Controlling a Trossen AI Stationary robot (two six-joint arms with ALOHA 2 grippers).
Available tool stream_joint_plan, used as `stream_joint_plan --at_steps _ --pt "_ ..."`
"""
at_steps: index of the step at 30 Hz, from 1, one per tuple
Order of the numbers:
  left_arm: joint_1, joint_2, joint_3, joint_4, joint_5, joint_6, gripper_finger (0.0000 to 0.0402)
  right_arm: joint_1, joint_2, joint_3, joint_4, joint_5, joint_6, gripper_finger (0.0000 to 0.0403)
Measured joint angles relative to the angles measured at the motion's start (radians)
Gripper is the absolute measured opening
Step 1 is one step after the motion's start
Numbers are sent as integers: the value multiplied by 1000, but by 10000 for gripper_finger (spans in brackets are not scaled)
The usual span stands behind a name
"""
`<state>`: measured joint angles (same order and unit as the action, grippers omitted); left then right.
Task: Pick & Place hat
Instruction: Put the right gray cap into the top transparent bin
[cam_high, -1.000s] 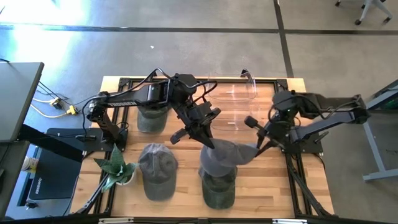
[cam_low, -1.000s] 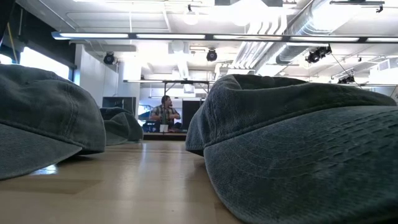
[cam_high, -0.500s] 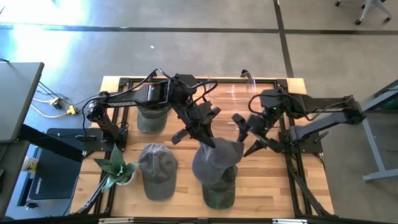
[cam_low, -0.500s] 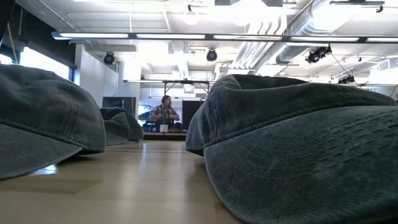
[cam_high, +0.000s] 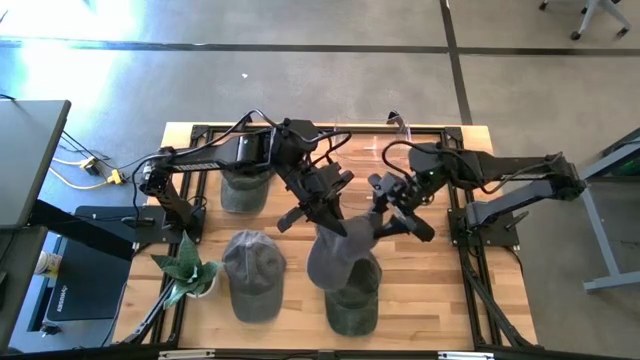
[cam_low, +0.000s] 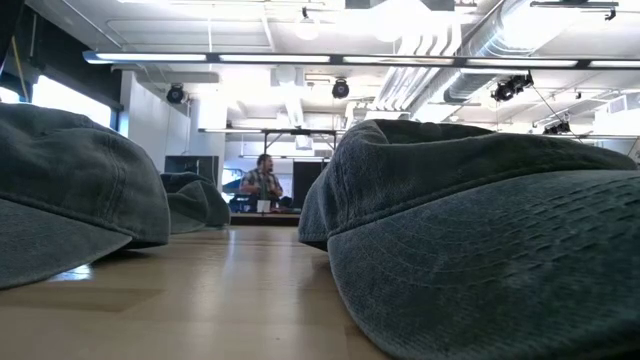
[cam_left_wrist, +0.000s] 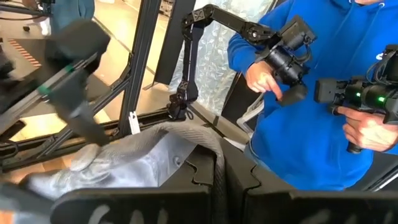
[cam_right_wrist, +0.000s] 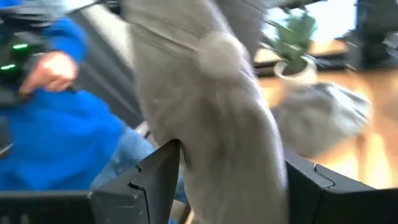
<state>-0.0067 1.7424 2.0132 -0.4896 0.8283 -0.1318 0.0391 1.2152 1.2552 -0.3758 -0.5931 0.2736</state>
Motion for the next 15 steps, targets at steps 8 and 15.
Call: stream_joint_plan --at_steps 8,15 --pt "0 0 0 -3 19 22 0 0 11 0 79 -172 -98 215" --pt "0 0 0 -74 -7 23 0 1 8 0 91 -181 -116 137"
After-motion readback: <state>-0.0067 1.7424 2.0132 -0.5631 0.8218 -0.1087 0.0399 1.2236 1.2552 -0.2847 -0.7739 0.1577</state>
